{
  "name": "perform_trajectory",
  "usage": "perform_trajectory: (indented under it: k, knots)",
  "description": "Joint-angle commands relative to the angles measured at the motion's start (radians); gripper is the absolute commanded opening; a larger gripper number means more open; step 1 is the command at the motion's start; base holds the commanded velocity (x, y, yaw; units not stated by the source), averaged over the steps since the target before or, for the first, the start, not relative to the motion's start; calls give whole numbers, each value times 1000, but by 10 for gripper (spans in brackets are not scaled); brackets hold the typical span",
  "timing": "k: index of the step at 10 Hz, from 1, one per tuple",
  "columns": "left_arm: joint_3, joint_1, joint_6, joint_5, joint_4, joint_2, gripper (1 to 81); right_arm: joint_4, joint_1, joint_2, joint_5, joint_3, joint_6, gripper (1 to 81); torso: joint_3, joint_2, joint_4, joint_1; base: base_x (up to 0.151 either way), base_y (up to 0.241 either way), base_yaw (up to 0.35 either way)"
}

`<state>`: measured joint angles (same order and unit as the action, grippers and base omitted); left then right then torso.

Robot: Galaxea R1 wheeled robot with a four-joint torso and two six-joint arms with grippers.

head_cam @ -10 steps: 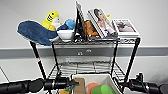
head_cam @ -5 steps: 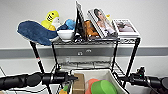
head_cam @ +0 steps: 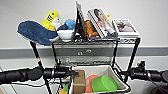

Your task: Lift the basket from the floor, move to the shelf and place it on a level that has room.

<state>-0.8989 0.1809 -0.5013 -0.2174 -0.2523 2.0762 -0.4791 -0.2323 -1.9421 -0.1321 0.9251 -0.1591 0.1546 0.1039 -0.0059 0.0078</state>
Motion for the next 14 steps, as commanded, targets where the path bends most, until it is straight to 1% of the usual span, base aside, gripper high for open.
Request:
perform_trajectory:
  k: [1, 3, 4, 5, 8, 10, 11, 13, 14]
  knots:
    - [-53, -172, 24, 108, 24, 45, 10, 8, 164, -83, 29, 56, -7, 10, 0, 0, 0, 0, 0, 0, 0]
    - [-116, -172, 23, 182, 129, 75, 10, 76, 167, -160, 46, 138, -7, 10, 0, 0, 0, 0, 0, 0, 0]
    - [-155, -172, 23, 196, 177, 94, 10, 80, 184, -192, 55, 188, -7, 10, 0, 0, 0, 0, 0, 0, 0]
    - [-199, -174, 23, 196, 193, 117, 10, 82, 207, -212, 54, 233, -5, 10, 0, 0, 0, 0, 0, 0, 0]
    - [-340, -183, 23, 178, 191, 190, 10, 83, 262, -275, 39, 368, -5, 10, 0, 0, 0, 0, 0, 0, 0]
    - [-403, -211, 23, 148, 186, 223, 10, 88, 287, -329, -4, 457, -5, 10, 1, -1, 0, 1, 0, 0, 0]
    - [-432, -223, 23, 144, 183, 240, 10, 91, 285, -353, -7, 493, -5, 10, 1, -1, 0, 1, 0, 0, 0]
    - [-509, -235, 23, 109, 182, 279, 10, 96, 276, -398, -7, 566, -3, 10, 2, -1, 0, 1, 0, 0, 0]
    - [-549, -235, 23, 105, 182, 297, 10, 99, 273, -418, -7, 593, -5, 10, 2, -1, 0, 2, 0, 0, 0]
